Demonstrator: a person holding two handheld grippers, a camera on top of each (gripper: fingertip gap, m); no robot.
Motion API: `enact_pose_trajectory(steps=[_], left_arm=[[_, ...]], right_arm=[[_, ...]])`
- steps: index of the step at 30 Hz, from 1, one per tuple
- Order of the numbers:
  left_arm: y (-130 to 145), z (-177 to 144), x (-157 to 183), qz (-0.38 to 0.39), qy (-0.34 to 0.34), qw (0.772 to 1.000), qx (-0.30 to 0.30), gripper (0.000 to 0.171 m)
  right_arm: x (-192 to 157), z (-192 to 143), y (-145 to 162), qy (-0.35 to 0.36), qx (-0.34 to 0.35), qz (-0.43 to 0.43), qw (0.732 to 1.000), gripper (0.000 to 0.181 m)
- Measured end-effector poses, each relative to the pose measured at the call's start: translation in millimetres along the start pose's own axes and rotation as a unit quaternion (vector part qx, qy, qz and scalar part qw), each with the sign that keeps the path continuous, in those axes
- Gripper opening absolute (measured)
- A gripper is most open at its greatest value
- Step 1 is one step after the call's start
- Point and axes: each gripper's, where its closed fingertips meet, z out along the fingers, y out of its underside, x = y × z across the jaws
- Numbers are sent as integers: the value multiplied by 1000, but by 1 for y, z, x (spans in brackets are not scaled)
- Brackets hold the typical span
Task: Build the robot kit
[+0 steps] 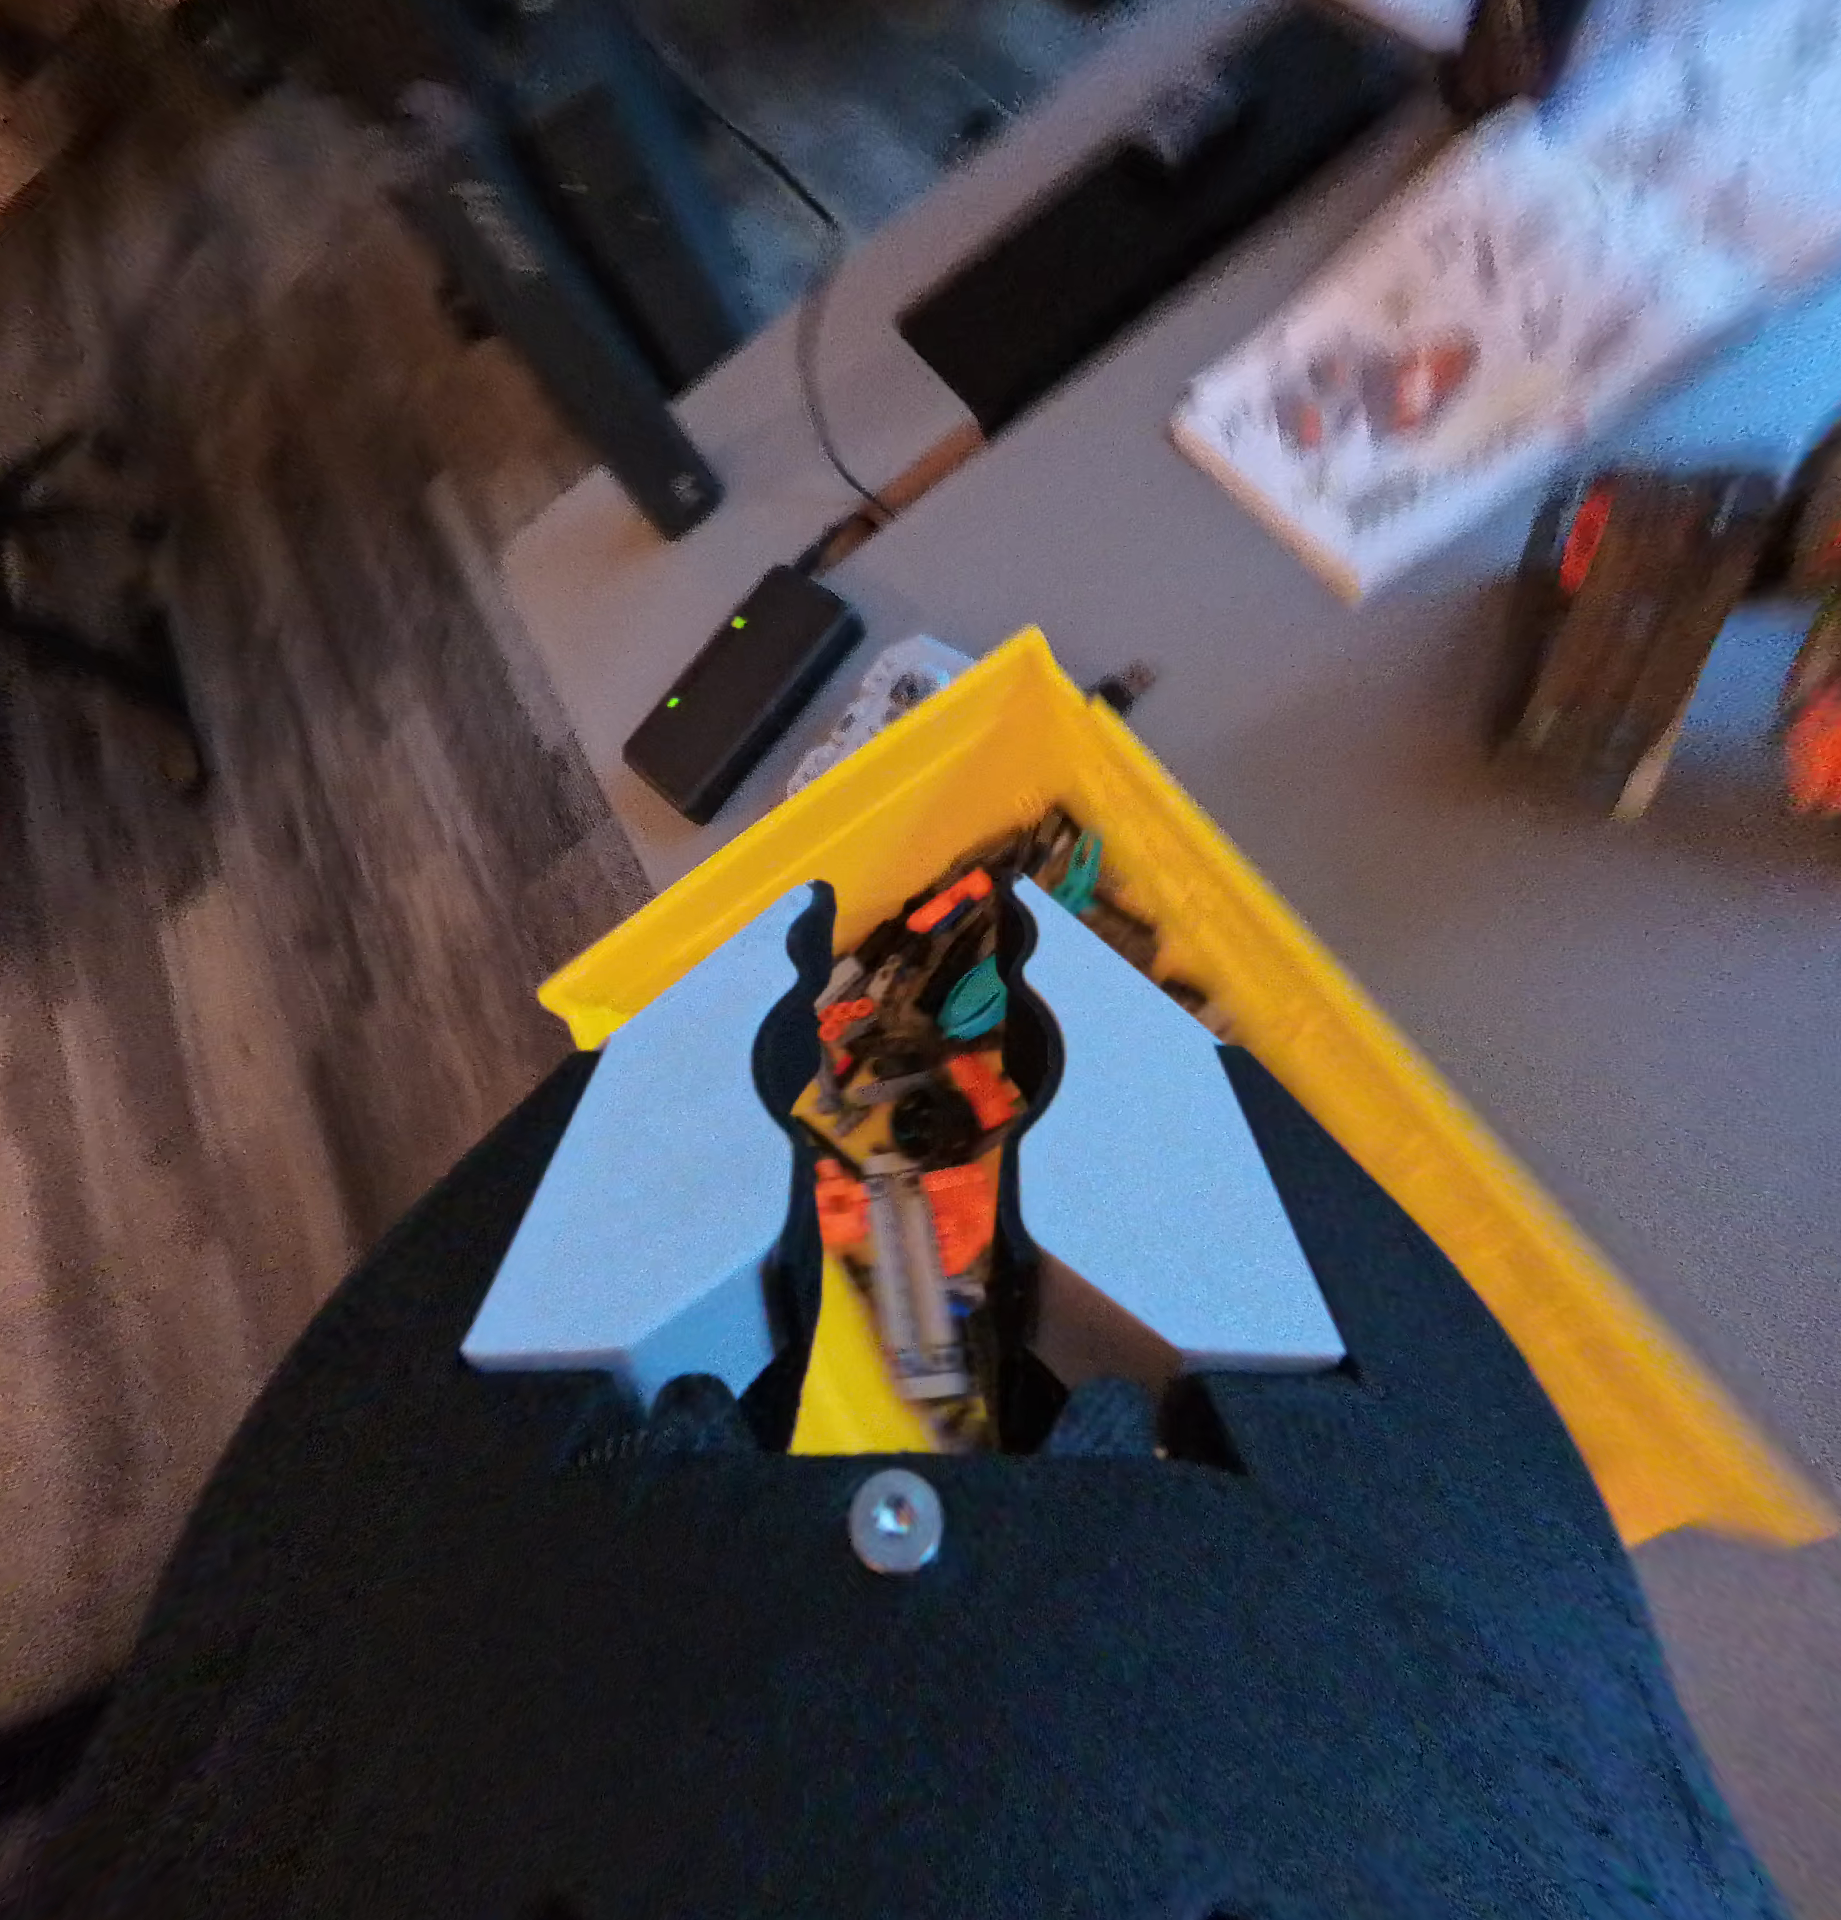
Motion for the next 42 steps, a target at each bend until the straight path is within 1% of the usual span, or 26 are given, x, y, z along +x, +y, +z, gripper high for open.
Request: enact_pose_trajectory(steps=[1,2,3,4,5,6,8,10,11,14,16,17,21,23,24,25,28,30,32,34,35,37,39,40,41,42], left_arm=[[15,15,-3,60,15,998,-29,22],[34,28,-9,111,24,991,-76,24],[52,41,-16,164,24,979,-121,26],[66,52,-26,216,15,964,-152,26],[76,64,-32,251,18,952,-172,27],[85,75,-33,273,31,943,-189,29],[99,96,-46,314,34,924,-215,29],[113,113,-52,327,55,913,-238,31],[122,119,-49,332,76,905,-253,31],[144,130,-47,383,106,867,-299,38],[155,135,-54,418,104,838,-334,40],[157,137,-57,429,103,829,-344,39],[160,141,-55,440,118,814,-360,21],[160,139,-55,460,116,802,-363,20],[158,138,-55,467,113,798,-364,11],[157,136,-53,470,113,796,-366,8],[152,126,-53,464,100,798,-372,8],[144,116,-54,454,82,810,-363,8],[130,105,-53,428,55,835,-343,8],[110,92,-56,392,1,866,-312,8],[98,83,-57,361,-33,886,-290,8],[70,63,-52,257,-90,935,-227,8],[35,38,-32,123,-113,978,-127,7],[13,22,-22,59,-131,988,-58,8],[-10,3,-9,7,-146,989,17,7],[-32,-19,7,-37,-157,983,93,7]], right_arm=[[-1,1,1,0,-3,-7,1000,28],[-2,2,2,1,-7,-15,1000,28],[-4,3,1,2,-10,-21,1000,28],[-5,3,1,2,-12,-28,1000,28],[-8,3,0,0,-12,-34,999,28],[-11,3,0,-4,-13,-43,999,28],[-17,3,3,-9,-19,-66,998,28],[-21,3,8,-11,-30,-89,996,28],[-23,3,9,-12,-35,-98,995,28],[-27,3,9,-18,-33,-97,995,28],[-28,5,9,-25,-30,-85,996,28],[-28,6,9,-29,-30,-78,996,28],[-31,8,16,-41,-40,-72,996,28],[-33,7,20,-44,-47,-78,995,28],[-34,7,20,-47,-48,-80,994,28],[-36,7,20,-50,-49,-82,994,27],[-42,8,19,-59,-51,-93,993,27],[-47,7,19,-67,-53,-107,991,27],[-52,7,21,-74,-58,-124,988,27],[-57,7,22,-82,-61,-134,986,27],[-58,8,22,-84,-61,-137,985,27],[-60,8,20,-86,-62,-139,985,27],[-61,8,15,-88,-55,-135,985,27],[-62,9,13,-89,-53,-134,986,27],[-61,10,10,-84,-50,-138,986,28],[-59,12,7,-75,-47,-144,986,27]])
